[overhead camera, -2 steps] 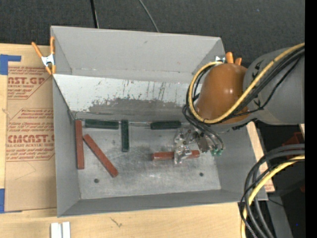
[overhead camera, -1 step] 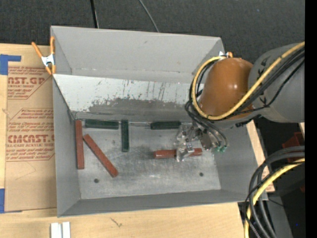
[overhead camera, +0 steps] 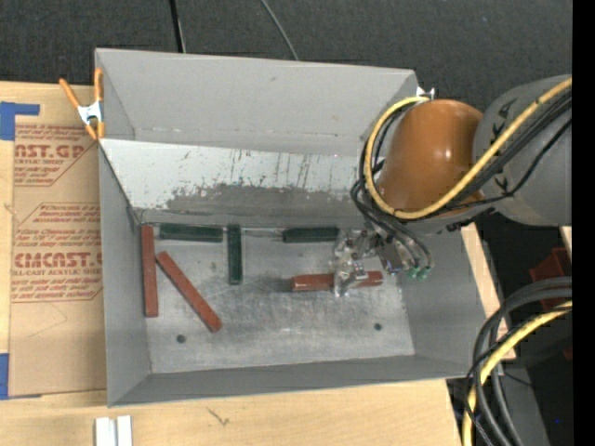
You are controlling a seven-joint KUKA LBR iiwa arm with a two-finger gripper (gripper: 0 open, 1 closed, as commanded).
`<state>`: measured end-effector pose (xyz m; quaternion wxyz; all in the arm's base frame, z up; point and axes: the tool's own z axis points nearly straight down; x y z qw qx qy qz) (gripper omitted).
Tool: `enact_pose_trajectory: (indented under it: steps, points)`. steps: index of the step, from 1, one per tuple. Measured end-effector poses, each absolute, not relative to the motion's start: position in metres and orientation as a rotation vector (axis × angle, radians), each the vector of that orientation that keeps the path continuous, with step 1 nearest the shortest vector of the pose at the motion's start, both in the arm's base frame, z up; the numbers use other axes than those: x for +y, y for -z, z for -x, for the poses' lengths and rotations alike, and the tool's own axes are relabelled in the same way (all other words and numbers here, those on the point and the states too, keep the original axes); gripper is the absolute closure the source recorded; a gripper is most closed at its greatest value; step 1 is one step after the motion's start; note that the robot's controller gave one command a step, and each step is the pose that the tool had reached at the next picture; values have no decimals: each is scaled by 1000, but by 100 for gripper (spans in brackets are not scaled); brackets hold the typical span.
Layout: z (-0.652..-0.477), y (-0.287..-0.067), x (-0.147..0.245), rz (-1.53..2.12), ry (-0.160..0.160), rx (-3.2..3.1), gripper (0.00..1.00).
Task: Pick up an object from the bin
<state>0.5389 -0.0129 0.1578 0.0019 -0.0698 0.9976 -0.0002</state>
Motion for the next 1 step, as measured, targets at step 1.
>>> enact_pose_trajectory:
  steps: [1]
  points:
    - [-539,-166,-13,219,1,3130,100]
